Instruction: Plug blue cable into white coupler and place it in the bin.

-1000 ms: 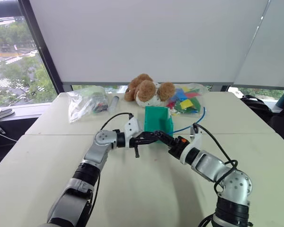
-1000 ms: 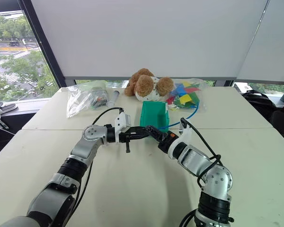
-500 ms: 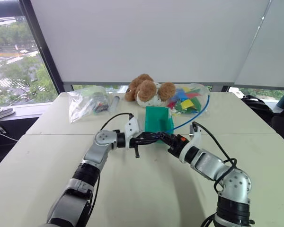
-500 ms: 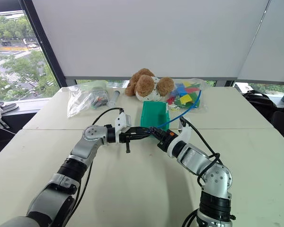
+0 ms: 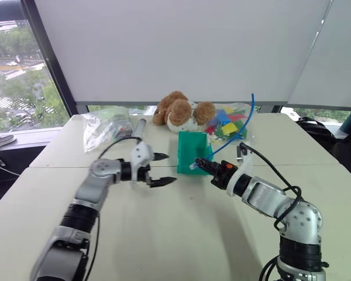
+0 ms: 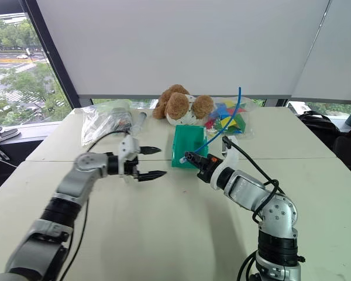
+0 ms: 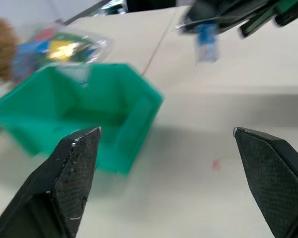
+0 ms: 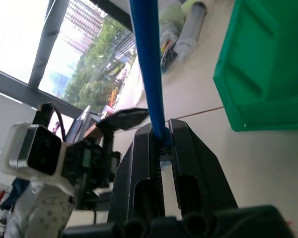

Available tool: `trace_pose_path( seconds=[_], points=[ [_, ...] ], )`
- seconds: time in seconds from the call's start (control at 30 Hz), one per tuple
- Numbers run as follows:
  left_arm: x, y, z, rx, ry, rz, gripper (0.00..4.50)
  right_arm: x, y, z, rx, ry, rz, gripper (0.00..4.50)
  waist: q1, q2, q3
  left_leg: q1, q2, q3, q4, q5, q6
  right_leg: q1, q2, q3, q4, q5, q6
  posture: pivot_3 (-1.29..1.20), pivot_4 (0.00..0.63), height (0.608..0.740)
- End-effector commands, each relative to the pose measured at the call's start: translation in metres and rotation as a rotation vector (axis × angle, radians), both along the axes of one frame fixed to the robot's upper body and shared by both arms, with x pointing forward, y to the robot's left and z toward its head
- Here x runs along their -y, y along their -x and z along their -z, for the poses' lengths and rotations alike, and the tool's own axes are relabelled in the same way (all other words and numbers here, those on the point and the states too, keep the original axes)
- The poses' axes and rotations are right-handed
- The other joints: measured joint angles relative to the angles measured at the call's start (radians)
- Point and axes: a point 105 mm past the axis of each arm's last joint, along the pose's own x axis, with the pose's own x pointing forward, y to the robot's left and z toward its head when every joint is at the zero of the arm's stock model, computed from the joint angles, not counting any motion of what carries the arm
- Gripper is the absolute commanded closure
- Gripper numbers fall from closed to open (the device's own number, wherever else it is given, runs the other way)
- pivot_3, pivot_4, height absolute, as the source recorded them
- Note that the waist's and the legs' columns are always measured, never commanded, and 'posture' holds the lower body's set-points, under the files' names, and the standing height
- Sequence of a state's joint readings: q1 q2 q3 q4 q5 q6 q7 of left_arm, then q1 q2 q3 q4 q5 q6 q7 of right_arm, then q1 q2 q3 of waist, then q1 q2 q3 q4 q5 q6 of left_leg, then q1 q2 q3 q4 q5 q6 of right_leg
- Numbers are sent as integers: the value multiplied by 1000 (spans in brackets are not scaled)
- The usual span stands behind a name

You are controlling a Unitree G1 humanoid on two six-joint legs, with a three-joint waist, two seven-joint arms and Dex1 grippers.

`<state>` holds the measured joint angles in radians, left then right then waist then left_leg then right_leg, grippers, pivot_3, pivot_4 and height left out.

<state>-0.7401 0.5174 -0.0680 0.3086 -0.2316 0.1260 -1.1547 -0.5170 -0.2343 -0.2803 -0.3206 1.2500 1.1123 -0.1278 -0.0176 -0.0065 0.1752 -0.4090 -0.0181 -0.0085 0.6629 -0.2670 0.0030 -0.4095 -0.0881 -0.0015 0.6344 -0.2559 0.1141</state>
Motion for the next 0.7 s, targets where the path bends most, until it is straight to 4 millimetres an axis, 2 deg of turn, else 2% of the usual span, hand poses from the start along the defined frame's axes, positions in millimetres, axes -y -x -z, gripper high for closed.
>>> trace_pose_path(
  seconds=[0.03, 0.1, 0.17, 0.3, 0.4, 0.57, 0.7],
  points=[
    [-39, 1, -15, 27, 2, -70, 46, -13, 8, -16, 108, 64, -94, 4500, 0, 0, 0, 0, 0, 0, 0, 0, 0, 0, 0, 0, 0, 0, 0, 0, 150, 740],
    [-62, 0, -12, 10, -29, -116, 46, -23, 15, -17, 180, 193, -181, 4500, 0, 0, 0, 0, 0, 0, 0, 0, 0, 0, 0, 0, 0, 0, 0, 0, 150, 740],
    [-81, -1, -3, -23, -62, -145, 46, -31, 22, -19, 317, 400, -276, 4500, 3, 2, 1, 0, 0, 1, 0, 0, 0, 0, 0, 0, -1, 0, 0, 0, 150, 740],
    [-96, -5, 14, -65, -105, -162, 46, -36, 25, -23, 495, 580, -389, 4500, 7, 0, 1, 0, -1, 0, 0, 0, 0, 1, 0, -1, -3, 0, 0, 0, 150, 740],
    [-99, -9, 26, -92, -129, -161, 46, -37, 23, -29, 550, 606, -416, 4500, 7, -1, 1, 0, -1, 1, 0, 0, 0, 1, 0, -1, -3, 0, 0, 0, 150, 740],
    [-94, -16, 48, -132, -149, -152, 46, -37, 21, -33, 582, 610, -417, 4500, 8, -1, 1, -1, -1, 1, 0, 0, 0, 1, -1, -1, -2, 0, 0, 0, 150, 740],
    [-87, -23, 58, -142, -154, -156, 46, -36, 21, -34, 584, 605, -410, 4500, 7, -1, 2, -1, -1, 1, 0, 0, 0, 0, -1, -1, -2, 0, 0, 0, 150, 740]
  ],
)
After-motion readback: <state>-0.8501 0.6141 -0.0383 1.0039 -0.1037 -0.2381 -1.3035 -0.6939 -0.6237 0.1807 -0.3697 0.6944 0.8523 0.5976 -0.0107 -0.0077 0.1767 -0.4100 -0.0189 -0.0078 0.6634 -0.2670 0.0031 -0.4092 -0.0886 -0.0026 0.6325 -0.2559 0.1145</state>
